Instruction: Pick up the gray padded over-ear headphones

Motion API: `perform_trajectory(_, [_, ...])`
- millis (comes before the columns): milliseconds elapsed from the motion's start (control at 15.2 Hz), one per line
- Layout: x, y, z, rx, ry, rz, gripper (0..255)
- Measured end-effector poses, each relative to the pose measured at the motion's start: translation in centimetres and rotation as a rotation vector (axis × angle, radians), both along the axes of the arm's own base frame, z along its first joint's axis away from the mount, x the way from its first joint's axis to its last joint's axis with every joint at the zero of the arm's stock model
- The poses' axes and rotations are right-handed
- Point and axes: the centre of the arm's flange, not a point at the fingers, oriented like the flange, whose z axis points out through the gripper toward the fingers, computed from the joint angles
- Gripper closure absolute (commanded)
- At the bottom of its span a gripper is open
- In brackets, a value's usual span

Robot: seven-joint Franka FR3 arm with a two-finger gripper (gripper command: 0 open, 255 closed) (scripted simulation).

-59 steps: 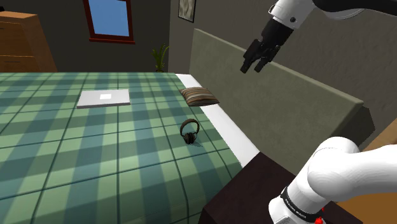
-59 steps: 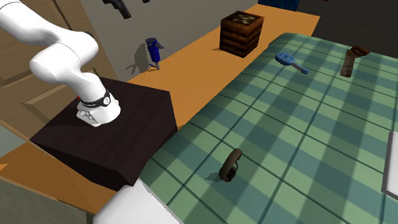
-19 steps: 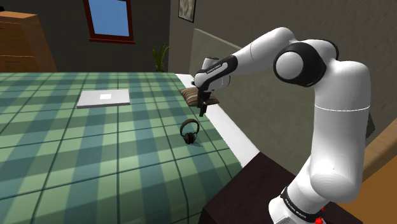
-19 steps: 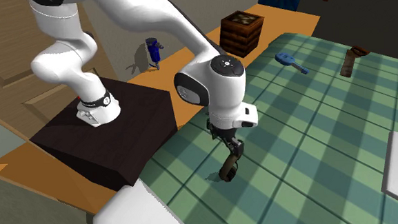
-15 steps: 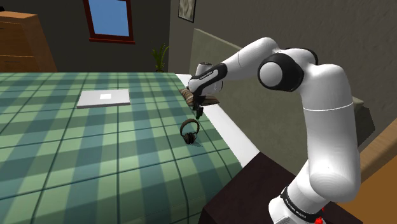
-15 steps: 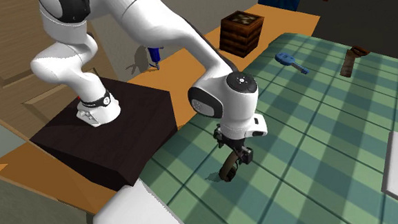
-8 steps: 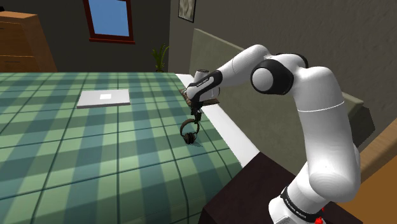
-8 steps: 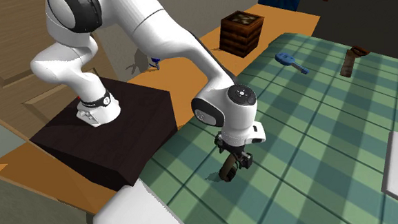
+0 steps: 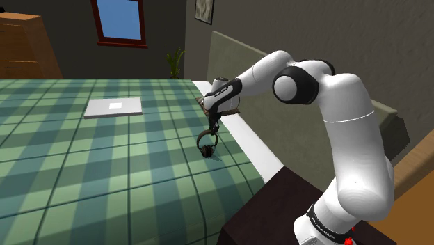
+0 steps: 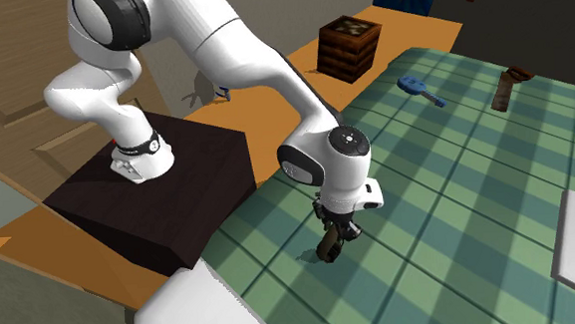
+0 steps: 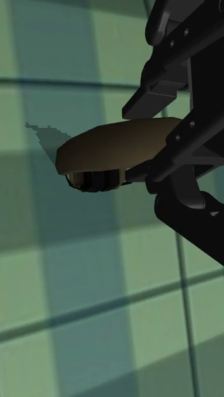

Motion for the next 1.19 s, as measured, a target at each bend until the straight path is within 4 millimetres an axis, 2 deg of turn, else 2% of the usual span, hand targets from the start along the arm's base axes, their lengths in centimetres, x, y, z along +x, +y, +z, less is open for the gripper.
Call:
perform_trajectory(264, [-0.1,0.0,0.0,0.000,0.001,0.000,255])
perform_trajectory(396, [-0.1,-0.1,0.6,0.000,0.002,0.000,255])
perform_trajectory(1188, [-0.1,0.0,6.9,0.000,0.002,0.000,255])
